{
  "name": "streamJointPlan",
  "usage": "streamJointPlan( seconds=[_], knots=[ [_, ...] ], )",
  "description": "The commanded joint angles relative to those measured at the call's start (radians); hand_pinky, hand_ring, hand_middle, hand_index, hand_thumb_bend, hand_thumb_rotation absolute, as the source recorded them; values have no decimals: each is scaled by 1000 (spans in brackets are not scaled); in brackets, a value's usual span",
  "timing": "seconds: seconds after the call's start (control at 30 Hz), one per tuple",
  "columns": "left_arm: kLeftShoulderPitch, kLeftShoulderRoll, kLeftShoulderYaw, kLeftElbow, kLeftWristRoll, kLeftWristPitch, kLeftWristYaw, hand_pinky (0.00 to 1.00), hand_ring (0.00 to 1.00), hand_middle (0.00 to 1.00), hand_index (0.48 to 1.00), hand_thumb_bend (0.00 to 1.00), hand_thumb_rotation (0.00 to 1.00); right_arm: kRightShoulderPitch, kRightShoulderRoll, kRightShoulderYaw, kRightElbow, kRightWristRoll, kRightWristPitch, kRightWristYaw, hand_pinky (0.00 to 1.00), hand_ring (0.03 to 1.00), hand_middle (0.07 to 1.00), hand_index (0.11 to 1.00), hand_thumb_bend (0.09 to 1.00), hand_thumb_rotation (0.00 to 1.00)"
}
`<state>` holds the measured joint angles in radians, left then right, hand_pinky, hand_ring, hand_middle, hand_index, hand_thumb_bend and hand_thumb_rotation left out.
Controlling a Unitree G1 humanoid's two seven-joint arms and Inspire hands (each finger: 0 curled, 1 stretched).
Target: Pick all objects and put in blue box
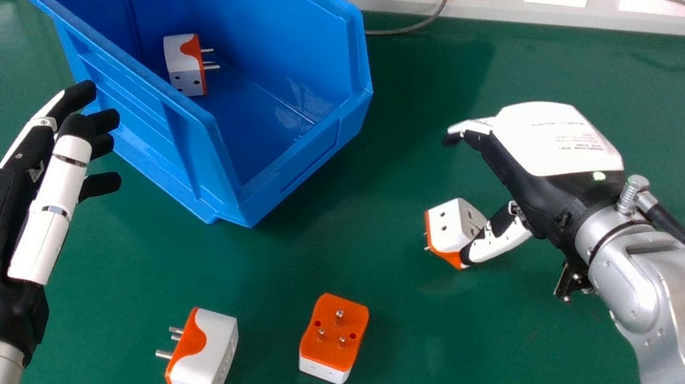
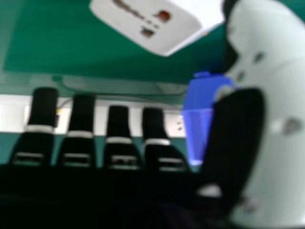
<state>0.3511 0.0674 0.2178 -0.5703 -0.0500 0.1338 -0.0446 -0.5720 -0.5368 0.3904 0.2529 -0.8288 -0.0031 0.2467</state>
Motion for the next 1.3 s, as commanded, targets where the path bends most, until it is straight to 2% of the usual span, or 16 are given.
streamJointPlan(
  seconds=[0.0, 0.23, 0.53, 0.73, 1.0, 1.1, 1.27],
  knots=[
    [-2, 11, 6, -7, -2, -10, -1, 776, 866, 860, 892, 388, 893, -10, -14, -16, -21, 4, 0, 4, 826, 902, 959, 926, 720, 182],
    [-3, 12, 9, -1, -8, -16, -6, 779, 866, 861, 893, 389, 892, -9, -6, -14, -20, 4, 5, 12, 861, 923, 977, 943, 741, 186],
    [-10, 9, 12, -6, -9, -4, -4, 779, 866, 861, 893, 392, 892, -9, 13, 15, 43, -7, -2, -2, 855, 923, 976, 944, 749, 180],
    [-14, 8, 5, -18, -2, 9, 1, 776, 864, 859, 892, 389, 892, -33, 42, 45, 126, -21, 7, -10, 847, 921, 973, 937, 752, 177],
    [-17, 10, 2, -20, 3, 10, 3, 769, 860, 853, 888, 380, 892, -62, 73, 87, 216, -43, 1, -48, 821, 898, 952, 916, 753, 172],
    [-13, 9, -4, -28, 7, 12, 5, 768, 859, 852, 888, 379, 892, -70, 81, 99, 242, -49, -4, -61, 816, 893, 945, 908, 753, 170],
    [-12, 3, -9, -41, 6, 24, 10, 765, 858, 851, 887, 373, 893, -85, 92, 115, 271, -59, -4, -72, 808, 888, 936, 893, 733, 150]
  ],
)
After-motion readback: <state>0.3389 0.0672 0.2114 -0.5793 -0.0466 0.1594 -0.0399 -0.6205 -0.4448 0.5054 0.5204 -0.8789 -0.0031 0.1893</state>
